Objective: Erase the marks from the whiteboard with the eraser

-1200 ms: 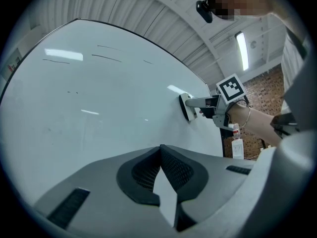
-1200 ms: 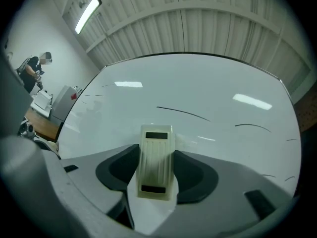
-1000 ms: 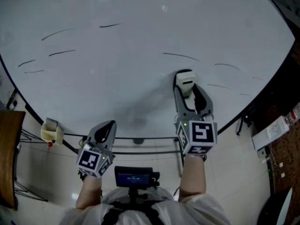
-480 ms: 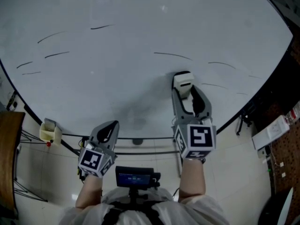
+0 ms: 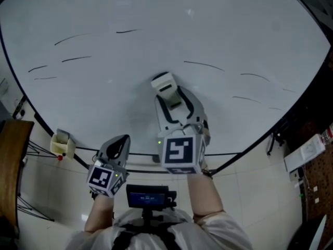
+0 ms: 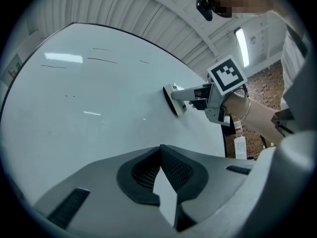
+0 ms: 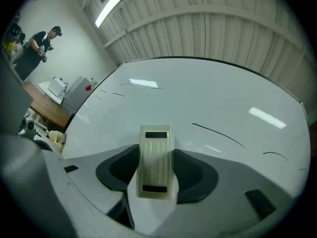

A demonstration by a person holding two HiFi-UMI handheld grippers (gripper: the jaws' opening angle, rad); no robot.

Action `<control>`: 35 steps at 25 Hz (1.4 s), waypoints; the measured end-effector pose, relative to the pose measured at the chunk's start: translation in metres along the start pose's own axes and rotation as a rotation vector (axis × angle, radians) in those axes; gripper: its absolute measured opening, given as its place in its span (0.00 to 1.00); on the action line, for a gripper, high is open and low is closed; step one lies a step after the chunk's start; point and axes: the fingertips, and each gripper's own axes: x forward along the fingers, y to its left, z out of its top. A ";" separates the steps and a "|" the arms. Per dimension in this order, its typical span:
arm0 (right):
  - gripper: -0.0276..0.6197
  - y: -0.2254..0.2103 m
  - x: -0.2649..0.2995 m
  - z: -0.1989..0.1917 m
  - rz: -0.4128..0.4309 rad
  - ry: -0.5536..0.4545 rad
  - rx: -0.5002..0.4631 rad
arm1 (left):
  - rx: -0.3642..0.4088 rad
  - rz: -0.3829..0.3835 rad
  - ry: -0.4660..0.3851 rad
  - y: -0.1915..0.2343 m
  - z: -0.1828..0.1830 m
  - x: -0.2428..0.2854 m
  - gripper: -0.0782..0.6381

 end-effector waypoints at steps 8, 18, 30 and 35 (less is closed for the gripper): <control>0.39 -0.061 -0.027 -0.036 -0.110 0.072 0.164 | 0.015 -0.049 -0.018 -0.013 0.003 0.004 0.11; 0.39 -0.126 -0.057 -0.081 -0.259 0.145 0.226 | 0.016 -0.095 -0.029 -0.034 0.010 0.005 0.11; 0.39 -0.030 -0.095 -0.087 -0.117 0.029 0.300 | 0.026 -0.043 -0.037 -0.007 0.015 -0.034 0.11; 0.39 0.027 -0.106 -0.128 -0.061 0.145 0.374 | 0.042 -0.051 -0.023 0.002 0.011 -0.049 0.11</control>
